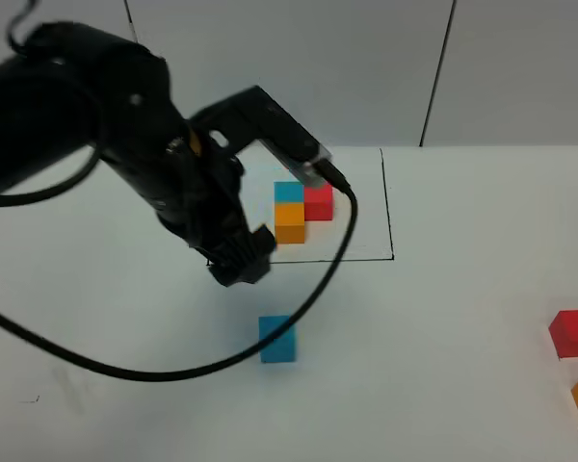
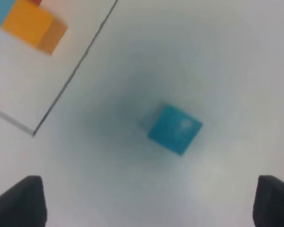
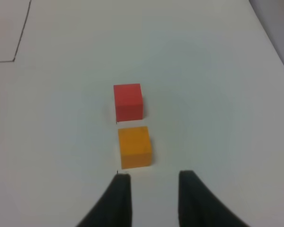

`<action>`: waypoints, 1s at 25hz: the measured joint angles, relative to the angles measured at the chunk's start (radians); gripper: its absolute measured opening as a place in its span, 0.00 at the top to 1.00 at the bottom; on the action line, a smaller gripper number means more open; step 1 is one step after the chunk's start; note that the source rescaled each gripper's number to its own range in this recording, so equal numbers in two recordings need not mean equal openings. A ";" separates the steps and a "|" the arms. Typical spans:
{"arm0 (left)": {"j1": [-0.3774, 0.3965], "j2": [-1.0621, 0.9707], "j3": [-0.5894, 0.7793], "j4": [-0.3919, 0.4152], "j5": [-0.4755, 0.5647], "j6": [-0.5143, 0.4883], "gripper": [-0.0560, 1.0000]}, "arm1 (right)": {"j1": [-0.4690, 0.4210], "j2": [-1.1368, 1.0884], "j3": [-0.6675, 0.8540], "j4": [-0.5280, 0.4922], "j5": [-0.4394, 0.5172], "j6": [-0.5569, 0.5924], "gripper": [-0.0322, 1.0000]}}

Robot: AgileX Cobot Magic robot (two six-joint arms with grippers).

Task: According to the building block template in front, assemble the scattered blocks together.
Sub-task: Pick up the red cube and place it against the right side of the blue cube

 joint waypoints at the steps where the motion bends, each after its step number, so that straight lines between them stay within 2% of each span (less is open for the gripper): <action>1: 0.002 -0.037 0.000 0.053 0.045 -0.063 0.12 | 0.000 0.000 0.000 0.000 0.000 0.000 0.97; 5: 0.002 -0.201 0.000 0.319 0.169 -0.279 0.17 | 0.000 0.000 0.000 0.000 0.000 0.000 0.97; 8: 0.002 -0.321 0.000 0.491 0.209 -0.434 0.20 | 0.000 0.000 0.000 0.000 0.000 0.000 0.97; 11: 0.002 -0.450 0.000 0.601 0.210 -0.529 0.21 | 0.000 0.000 0.000 0.000 0.000 0.000 0.97; 13: 0.002 -0.530 0.000 0.621 0.210 -0.554 0.21 | 0.000 0.000 0.000 0.000 0.000 0.000 0.97; 16: 0.002 -0.662 0.000 0.610 0.210 -0.566 0.22 | 0.000 0.000 0.000 0.000 0.000 0.000 0.97; 21: 0.002 -0.905 0.038 0.545 0.211 -0.568 0.24 | 0.000 0.000 0.000 0.000 0.000 0.001 0.97; 25: 0.002 -1.111 0.161 0.481 0.211 -0.536 0.26 | 0.000 0.000 0.000 0.000 0.000 0.001 0.97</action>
